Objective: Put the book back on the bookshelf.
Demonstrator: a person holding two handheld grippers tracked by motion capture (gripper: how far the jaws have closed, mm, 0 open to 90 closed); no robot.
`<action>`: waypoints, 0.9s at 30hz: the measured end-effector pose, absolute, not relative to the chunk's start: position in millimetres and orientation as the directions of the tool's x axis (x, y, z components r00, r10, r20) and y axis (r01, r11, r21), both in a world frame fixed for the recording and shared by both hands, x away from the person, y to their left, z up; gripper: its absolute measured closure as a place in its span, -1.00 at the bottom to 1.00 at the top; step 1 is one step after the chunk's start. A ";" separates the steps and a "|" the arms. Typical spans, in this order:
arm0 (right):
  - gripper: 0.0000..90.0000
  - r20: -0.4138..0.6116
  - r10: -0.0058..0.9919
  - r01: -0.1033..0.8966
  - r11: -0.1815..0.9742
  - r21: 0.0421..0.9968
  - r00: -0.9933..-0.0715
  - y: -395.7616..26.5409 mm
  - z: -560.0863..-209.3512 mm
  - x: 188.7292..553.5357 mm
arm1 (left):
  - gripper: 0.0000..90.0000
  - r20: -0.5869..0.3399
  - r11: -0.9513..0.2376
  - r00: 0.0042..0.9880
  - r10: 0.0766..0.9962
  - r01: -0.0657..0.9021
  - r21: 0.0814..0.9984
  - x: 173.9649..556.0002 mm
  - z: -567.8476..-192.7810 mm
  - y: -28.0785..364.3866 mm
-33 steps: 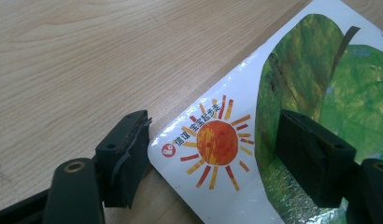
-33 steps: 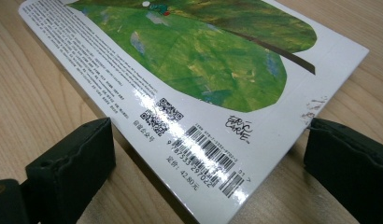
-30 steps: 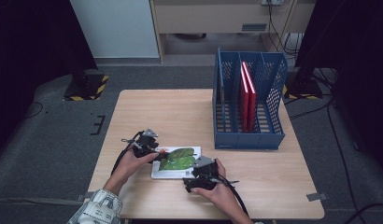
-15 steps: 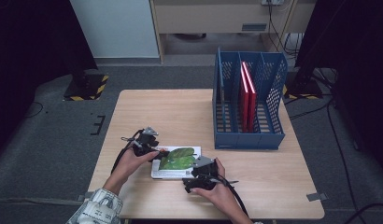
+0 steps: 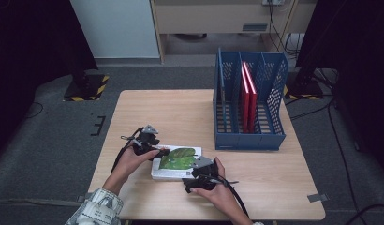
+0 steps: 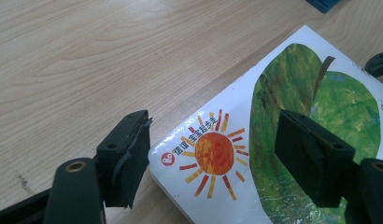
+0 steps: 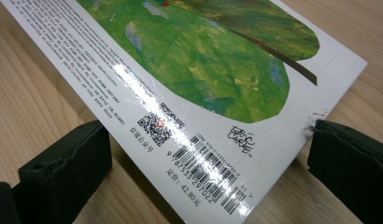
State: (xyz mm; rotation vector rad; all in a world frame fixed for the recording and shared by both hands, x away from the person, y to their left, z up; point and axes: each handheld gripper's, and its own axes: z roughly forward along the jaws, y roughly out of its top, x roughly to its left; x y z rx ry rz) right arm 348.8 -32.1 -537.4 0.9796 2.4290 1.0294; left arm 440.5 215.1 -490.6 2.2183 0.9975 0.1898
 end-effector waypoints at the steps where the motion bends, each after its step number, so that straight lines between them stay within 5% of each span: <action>1: -0.99 -0.033 0.701 0.465 0.507 0.726 -0.712 -31.6 -536.8 348.5 | -0.42 -0.139 -0.469 0.695 0.705 0.605 0.643 440.6 -489.8 214.9; 27: -0.96 -0.066 0.715 0.425 0.485 0.764 -0.696 -26.9 -533.3 345.2 | -0.46 -0.131 -0.469 0.702 0.700 0.590 0.657 440.7 -473.2 209.4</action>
